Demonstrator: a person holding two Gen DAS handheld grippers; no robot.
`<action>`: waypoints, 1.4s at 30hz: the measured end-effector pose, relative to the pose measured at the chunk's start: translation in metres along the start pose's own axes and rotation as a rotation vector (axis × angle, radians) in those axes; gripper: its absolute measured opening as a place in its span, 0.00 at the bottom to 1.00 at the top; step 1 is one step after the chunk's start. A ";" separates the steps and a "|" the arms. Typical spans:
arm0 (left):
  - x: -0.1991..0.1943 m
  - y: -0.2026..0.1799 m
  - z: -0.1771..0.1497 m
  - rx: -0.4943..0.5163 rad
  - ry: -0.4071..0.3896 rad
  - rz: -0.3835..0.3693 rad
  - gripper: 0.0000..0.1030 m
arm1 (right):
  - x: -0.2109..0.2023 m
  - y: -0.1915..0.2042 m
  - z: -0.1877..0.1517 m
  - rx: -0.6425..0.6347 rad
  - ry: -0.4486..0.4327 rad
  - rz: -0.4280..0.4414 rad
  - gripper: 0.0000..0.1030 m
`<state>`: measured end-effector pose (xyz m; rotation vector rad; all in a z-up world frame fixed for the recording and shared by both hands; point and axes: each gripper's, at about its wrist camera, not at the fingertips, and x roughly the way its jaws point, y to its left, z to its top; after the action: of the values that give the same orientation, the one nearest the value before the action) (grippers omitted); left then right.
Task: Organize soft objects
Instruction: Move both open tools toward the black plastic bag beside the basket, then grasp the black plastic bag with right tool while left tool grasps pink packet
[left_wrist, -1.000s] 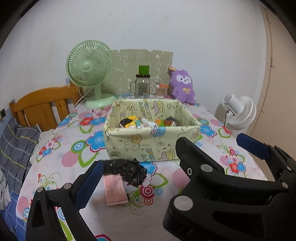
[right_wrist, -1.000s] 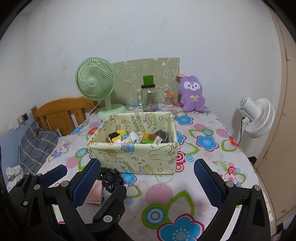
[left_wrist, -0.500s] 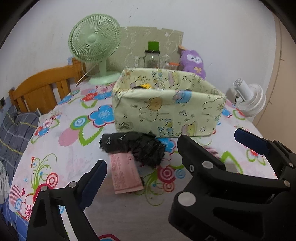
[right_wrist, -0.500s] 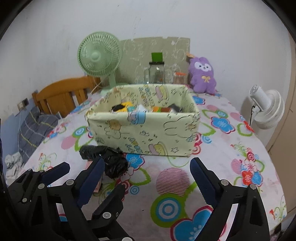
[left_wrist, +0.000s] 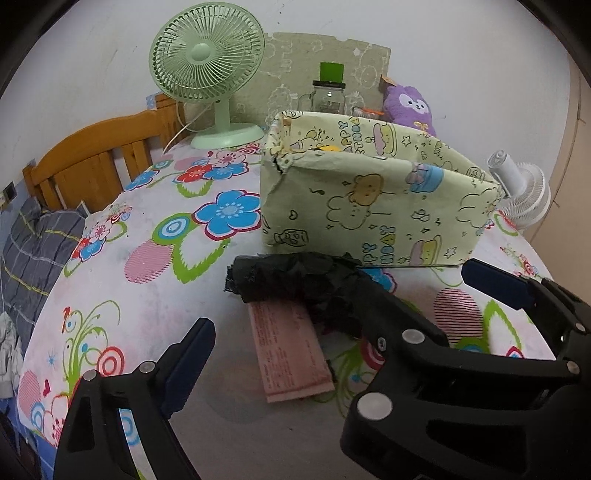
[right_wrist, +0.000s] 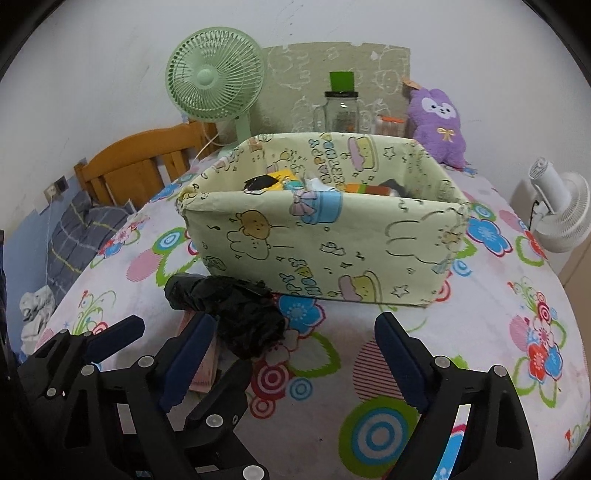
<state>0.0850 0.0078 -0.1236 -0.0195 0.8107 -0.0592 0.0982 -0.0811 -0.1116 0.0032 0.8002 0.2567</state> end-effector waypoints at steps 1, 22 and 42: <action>0.001 0.002 0.001 0.004 0.003 0.001 0.90 | 0.002 0.001 0.001 -0.006 0.004 0.003 0.88; 0.024 0.039 0.002 -0.065 0.066 0.009 0.90 | 0.050 0.036 0.015 -0.058 0.102 0.058 0.66; 0.018 0.008 -0.001 -0.018 0.062 0.020 0.90 | 0.022 0.004 -0.004 0.046 0.072 0.031 0.47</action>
<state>0.0968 0.0149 -0.1376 -0.0267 0.8729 -0.0340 0.1094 -0.0726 -0.1292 0.0493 0.8777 0.2687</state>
